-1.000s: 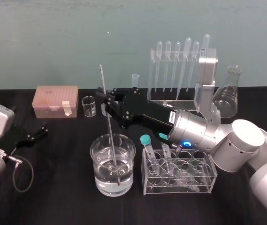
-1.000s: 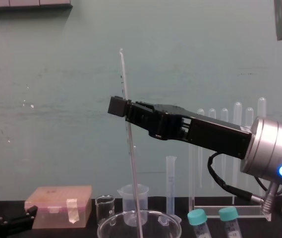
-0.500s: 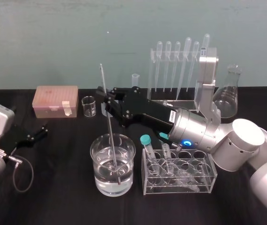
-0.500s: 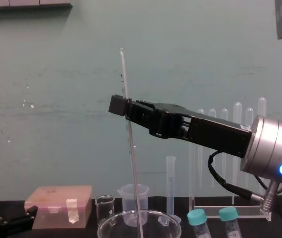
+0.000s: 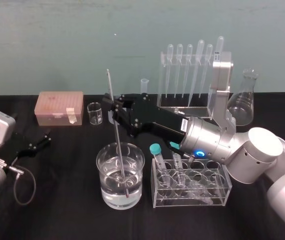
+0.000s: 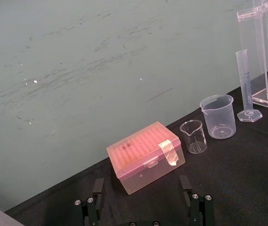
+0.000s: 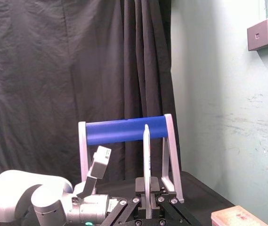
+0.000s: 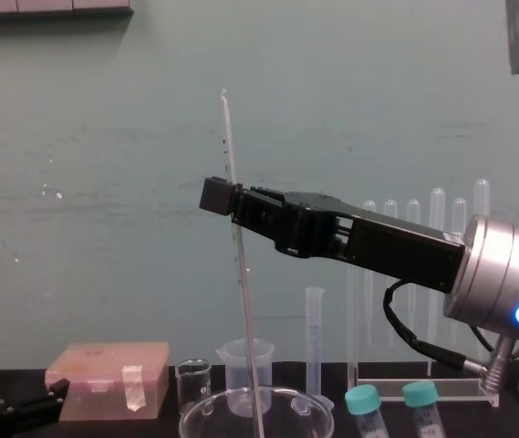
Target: Hold the thermometer with one hand and immerse one end into the beaker, then reinsert it into the test tube rack.
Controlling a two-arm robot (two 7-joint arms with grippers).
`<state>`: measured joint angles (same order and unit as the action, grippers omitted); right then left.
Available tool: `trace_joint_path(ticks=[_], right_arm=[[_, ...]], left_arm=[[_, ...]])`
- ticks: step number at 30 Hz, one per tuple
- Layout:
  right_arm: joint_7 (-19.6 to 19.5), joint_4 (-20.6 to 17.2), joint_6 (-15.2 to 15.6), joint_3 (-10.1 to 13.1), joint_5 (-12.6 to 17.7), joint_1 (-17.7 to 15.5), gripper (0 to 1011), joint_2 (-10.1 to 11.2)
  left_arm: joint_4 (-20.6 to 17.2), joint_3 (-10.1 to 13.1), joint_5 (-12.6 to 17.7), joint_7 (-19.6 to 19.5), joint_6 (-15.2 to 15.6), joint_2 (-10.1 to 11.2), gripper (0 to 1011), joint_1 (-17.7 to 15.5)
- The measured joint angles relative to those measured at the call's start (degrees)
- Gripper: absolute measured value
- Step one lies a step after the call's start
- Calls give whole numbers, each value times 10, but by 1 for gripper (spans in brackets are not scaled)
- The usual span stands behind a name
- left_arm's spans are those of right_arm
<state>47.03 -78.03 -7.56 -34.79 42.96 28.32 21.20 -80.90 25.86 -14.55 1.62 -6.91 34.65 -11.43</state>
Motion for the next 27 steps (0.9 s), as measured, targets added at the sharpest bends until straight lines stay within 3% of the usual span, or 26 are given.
trace_joint_path(ticks=[27], right_arm=[[3, -4, -1, -3, -4, 3, 51, 4]], left_arm=[[0, 0, 0, 0, 0, 0, 1008, 0]])
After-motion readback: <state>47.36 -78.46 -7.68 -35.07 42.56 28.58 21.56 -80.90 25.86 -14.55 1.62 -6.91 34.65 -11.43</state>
